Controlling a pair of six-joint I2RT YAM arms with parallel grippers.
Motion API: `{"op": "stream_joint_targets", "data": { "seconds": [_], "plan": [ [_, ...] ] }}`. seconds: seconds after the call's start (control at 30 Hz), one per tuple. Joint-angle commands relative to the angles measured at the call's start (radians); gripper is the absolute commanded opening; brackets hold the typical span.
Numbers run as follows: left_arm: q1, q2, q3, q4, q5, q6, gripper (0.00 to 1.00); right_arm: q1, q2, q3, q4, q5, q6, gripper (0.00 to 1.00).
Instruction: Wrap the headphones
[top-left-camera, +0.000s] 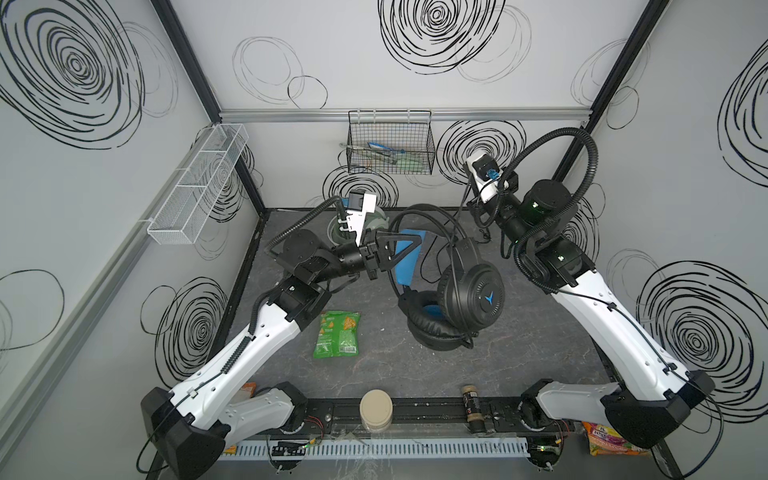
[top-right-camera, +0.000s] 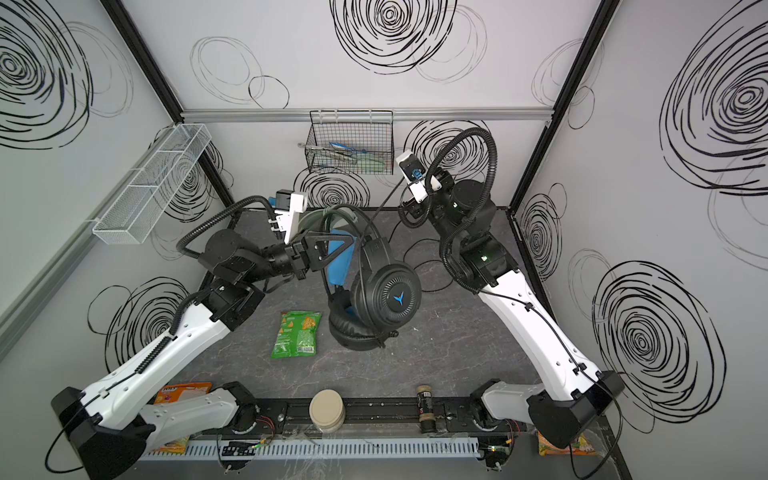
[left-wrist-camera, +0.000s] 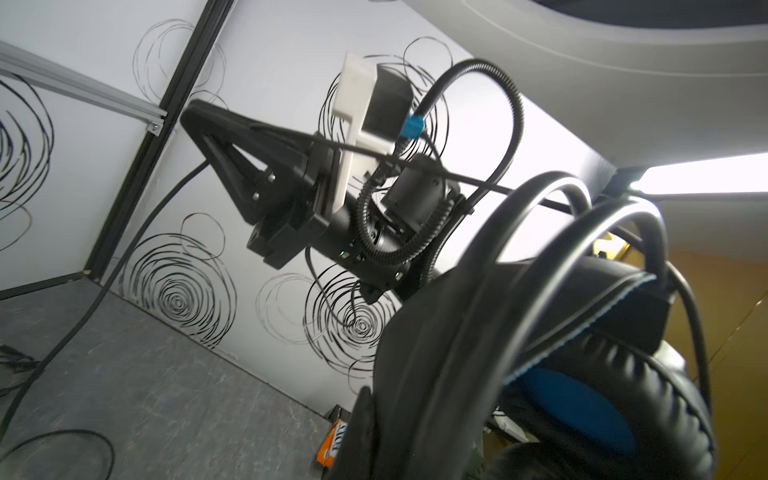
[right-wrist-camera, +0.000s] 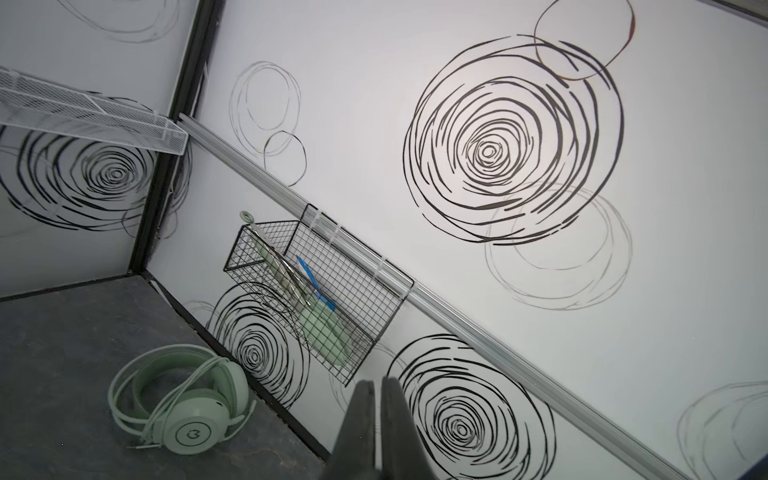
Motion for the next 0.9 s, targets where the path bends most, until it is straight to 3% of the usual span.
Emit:
{"op": "stream_joint_targets", "data": {
  "seconds": [0.0, 0.2, 0.87],
  "plan": [
    [0.0, 0.0, 0.04, 0.393, 0.052, -0.21, 0.0, -0.019, -0.019, -0.029, 0.046, -0.133, 0.066, 0.16],
    [0.007, 0.021, 0.051, 0.48, 0.006, -0.292, 0.0, -0.02, -0.025, -0.052, 0.065, -0.244, 0.115, 0.21],
    [0.09, 0.062, 0.144, 0.486, -0.221, -0.41, 0.0, 0.005, 0.017, -0.228, 0.195, -0.293, 0.323, 0.09]
  ]
}}
